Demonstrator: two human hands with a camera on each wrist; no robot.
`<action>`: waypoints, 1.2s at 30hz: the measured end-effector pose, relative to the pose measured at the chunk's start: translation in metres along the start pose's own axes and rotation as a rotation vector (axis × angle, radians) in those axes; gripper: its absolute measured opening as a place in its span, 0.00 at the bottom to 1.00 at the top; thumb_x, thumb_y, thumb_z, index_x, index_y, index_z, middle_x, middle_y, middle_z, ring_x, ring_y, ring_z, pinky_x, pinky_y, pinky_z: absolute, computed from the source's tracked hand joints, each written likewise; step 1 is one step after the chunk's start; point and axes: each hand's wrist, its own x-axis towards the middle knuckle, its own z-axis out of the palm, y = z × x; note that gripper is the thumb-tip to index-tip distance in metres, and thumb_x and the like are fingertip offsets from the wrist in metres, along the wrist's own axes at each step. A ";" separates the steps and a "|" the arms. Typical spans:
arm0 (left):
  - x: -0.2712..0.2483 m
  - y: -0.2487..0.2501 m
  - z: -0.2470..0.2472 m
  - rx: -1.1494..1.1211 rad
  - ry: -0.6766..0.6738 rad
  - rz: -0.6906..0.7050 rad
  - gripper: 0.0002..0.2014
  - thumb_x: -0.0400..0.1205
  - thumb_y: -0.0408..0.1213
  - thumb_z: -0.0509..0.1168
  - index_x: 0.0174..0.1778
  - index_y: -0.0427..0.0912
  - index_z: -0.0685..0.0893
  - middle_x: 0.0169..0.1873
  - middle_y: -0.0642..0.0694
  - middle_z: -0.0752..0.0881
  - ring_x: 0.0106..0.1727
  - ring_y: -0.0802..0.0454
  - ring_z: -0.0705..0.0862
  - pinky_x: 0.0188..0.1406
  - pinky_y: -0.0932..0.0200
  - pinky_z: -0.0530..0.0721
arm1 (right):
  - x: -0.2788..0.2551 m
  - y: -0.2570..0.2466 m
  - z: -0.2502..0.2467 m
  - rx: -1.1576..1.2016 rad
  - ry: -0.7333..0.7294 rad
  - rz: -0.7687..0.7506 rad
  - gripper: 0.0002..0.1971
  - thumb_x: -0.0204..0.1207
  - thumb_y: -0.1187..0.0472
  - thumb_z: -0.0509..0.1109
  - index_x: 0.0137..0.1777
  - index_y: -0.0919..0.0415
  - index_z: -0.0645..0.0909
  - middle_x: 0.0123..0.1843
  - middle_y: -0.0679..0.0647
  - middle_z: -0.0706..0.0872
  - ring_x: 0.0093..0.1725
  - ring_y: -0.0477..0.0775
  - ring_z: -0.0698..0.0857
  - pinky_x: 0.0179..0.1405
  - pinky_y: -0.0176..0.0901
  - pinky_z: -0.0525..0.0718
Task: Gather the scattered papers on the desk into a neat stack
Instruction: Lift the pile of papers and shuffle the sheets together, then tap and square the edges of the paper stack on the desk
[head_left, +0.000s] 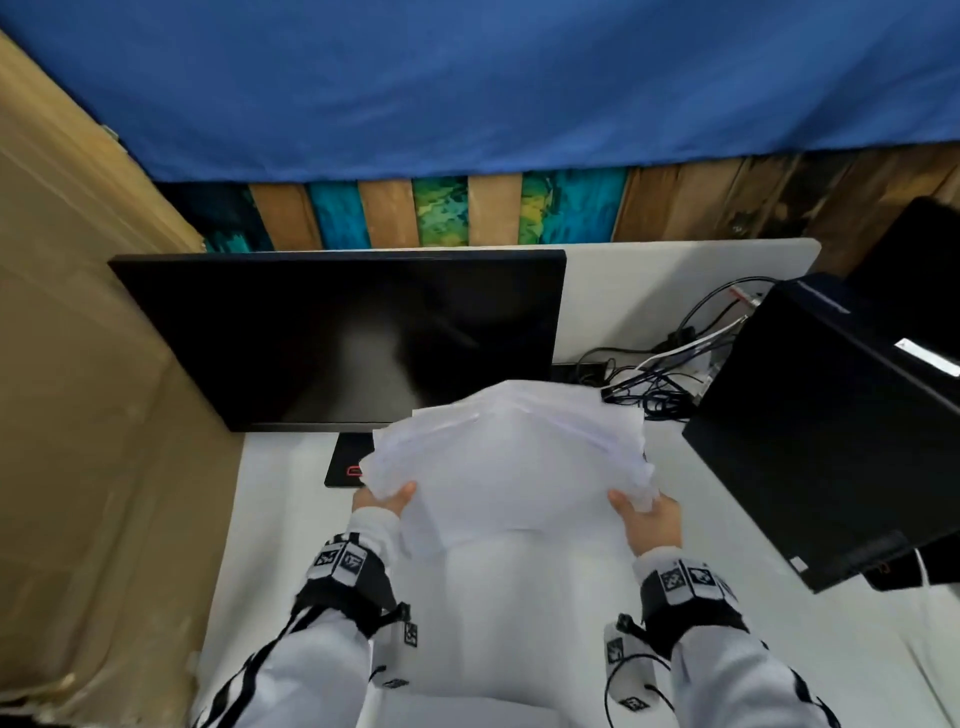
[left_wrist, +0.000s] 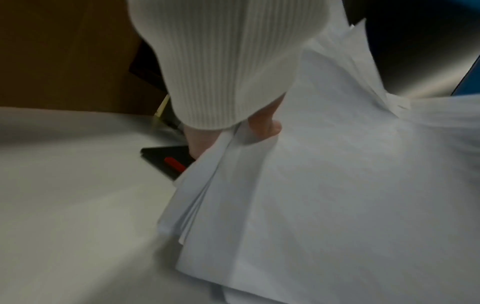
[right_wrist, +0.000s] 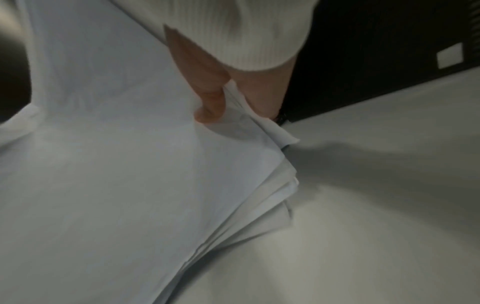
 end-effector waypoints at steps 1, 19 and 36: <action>0.004 0.003 -0.001 -0.027 -0.003 0.049 0.24 0.74 0.26 0.70 0.66 0.26 0.75 0.64 0.30 0.81 0.66 0.35 0.80 0.52 0.61 0.71 | -0.001 -0.009 -0.004 0.011 0.005 -0.018 0.03 0.69 0.72 0.74 0.39 0.71 0.83 0.38 0.57 0.83 0.39 0.53 0.81 0.47 0.44 0.74; 0.028 0.009 -0.007 0.069 -0.333 0.277 0.24 0.61 0.18 0.77 0.40 0.53 0.85 0.27 0.63 0.91 0.35 0.64 0.86 0.35 0.81 0.83 | -0.016 -0.026 -0.005 0.065 -0.009 -0.320 0.31 0.66 0.60 0.78 0.67 0.51 0.70 0.64 0.47 0.75 0.63 0.47 0.73 0.64 0.38 0.69; 0.030 0.008 0.003 0.035 -0.245 0.302 0.26 0.57 0.24 0.82 0.45 0.53 0.84 0.41 0.51 0.88 0.41 0.55 0.86 0.36 0.81 0.83 | 0.002 -0.040 0.012 0.097 0.242 -0.365 0.13 0.72 0.52 0.72 0.49 0.59 0.78 0.41 0.42 0.79 0.39 0.30 0.77 0.41 0.26 0.75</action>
